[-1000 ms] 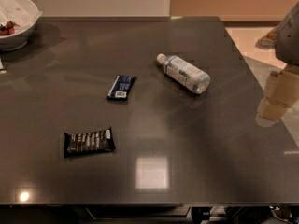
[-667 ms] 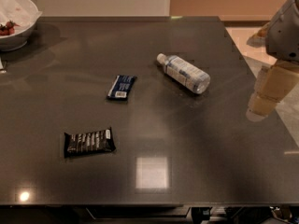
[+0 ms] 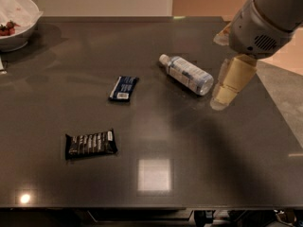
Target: Move rxbar blueberry near rxbar chocolate
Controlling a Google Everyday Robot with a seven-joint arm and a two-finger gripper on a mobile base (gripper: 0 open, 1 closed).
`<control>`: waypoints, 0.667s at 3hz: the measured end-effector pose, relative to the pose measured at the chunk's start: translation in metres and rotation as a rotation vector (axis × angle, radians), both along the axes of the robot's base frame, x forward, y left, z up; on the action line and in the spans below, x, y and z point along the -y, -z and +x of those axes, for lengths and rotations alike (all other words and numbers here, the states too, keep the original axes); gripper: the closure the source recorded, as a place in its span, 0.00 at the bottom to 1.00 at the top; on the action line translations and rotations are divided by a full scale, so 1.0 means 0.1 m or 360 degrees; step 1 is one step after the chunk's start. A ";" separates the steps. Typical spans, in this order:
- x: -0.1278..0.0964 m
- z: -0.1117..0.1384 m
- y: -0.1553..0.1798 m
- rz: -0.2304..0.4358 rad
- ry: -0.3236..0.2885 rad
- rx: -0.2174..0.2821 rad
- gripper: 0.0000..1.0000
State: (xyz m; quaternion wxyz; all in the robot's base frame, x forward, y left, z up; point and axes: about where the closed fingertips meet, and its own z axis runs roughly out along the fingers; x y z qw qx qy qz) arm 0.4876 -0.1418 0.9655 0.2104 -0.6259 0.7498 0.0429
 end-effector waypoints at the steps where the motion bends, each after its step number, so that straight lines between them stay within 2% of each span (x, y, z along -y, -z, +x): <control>1: -0.39 0.19 0.08 0.0084 -0.0075 0.0003 0.00; 2: -0.70 0.33 0.15 0.0140 -0.0131 0.0004 0.00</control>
Offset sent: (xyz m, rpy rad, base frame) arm 0.0494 0.1020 -0.0237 0.1289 0.0002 0.1202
